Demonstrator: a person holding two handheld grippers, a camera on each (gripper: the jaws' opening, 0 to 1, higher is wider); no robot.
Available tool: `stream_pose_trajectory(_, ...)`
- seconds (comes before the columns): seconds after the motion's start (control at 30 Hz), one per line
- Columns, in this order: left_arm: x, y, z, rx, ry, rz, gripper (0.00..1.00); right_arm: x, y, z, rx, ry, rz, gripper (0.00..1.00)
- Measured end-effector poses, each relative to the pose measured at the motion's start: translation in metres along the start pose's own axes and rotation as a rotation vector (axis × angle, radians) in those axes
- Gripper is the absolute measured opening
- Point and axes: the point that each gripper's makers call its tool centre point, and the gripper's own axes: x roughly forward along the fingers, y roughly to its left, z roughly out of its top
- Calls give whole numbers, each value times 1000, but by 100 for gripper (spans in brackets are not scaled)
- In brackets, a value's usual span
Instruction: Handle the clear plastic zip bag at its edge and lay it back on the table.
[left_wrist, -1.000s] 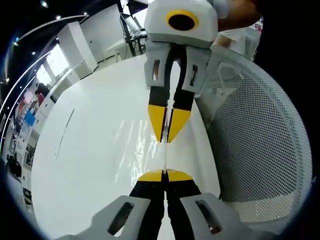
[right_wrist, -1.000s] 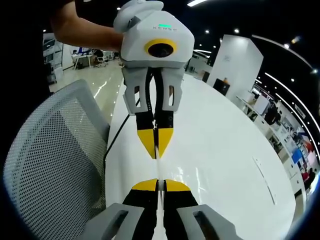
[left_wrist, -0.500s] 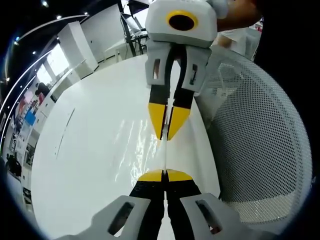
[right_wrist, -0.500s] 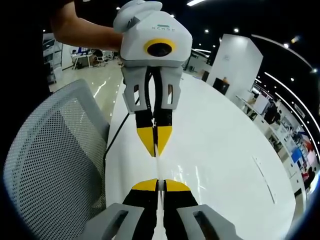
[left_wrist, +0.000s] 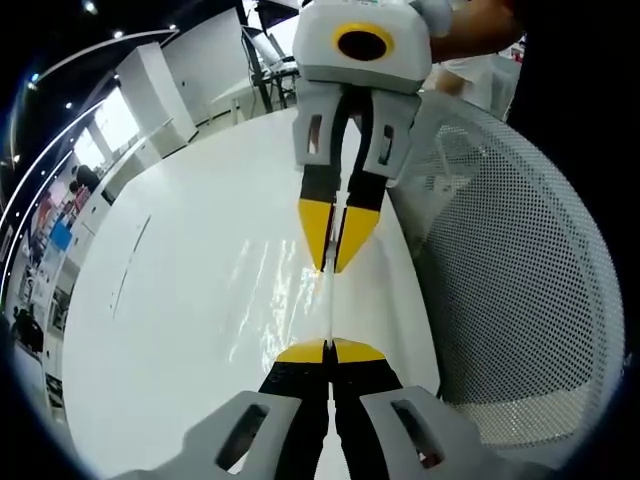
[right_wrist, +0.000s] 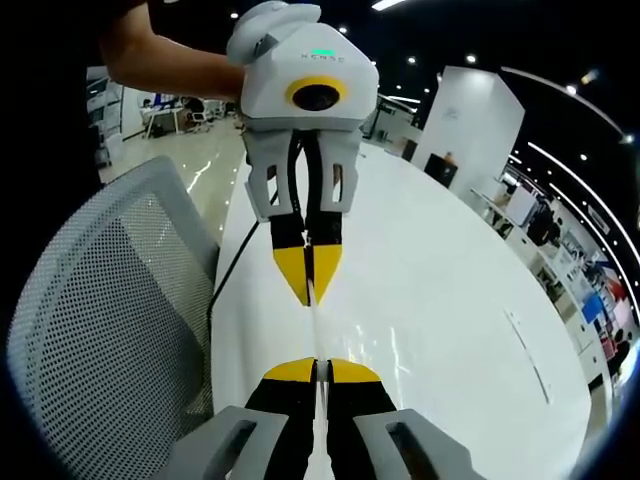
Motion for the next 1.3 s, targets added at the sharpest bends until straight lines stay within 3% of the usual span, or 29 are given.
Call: stream_pose_trajectory(1.3,-1,1,-1,-12,-3,12,0,0,-1,0,9,-5,-1,0)
